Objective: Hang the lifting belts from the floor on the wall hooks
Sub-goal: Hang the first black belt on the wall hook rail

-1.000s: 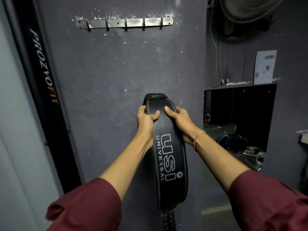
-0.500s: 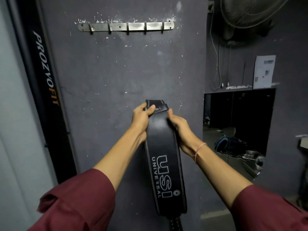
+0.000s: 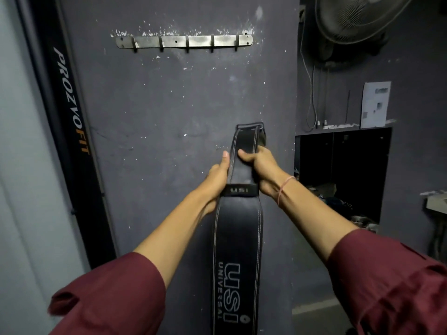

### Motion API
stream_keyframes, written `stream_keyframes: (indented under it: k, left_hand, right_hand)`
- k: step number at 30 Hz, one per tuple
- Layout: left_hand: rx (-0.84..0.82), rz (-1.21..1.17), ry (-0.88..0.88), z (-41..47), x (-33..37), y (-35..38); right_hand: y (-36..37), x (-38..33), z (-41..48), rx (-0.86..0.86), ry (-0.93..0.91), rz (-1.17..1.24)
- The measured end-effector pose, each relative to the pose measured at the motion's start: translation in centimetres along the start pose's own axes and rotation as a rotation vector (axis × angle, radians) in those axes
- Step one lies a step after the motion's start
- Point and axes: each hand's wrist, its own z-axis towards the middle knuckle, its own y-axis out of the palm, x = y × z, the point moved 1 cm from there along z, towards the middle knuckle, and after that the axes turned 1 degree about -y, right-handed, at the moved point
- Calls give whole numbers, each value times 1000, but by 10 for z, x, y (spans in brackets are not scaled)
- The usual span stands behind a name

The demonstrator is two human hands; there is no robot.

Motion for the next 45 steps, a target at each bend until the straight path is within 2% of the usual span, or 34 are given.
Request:
stream_keyframes:
  k: [2,5,9,14,16,18,21,23,29,32,35,38,41,45]
  left_hand:
    - [-15,19,-19,2,3,-2]
    - [-3,-118,-1,7,18,-9]
    - [99,-306,41,14,42,-18]
    - [-3,-507,1,15,48,-20]
    - [121,-542,103,22,42,-19]
    - [200,-506,204,24,39,-15]
    - [237,-452,243,23,39,-2]
    - [224,-434,276,22,36,7]
    - [136,-352,313,37,31,25]
    - [174,-271,345,51,23,34]
    - [228,-196,371,63,18,40]
    - [279,-148,435,78,21,44]
    - [410,-48,489,96,23,46]
    - [514,-22,551,123,30,46]
  right_hand:
    - [2,8,-14,22,-43,-116]
    - [1,24,-39,-52,-67,-164]
    - [-2,50,-68,-146,-63,-198]
    - [-14,58,-79,-186,-7,-262]
    - [-13,55,-79,-207,-16,-354]
    - [-8,44,-71,-132,-93,-362]
    - [-5,9,-47,84,-248,-230]
    - [-2,-18,-29,118,-287,-221]
    - [-2,-46,25,95,-231,-396]
    - [-14,-41,50,189,-164,-330]
    - [-23,-27,76,236,-179,-354]
    - [-27,-25,94,223,-296,-463]
    - [-36,-28,104,138,-429,-503]
    - [-46,-25,124,13,-479,-524]
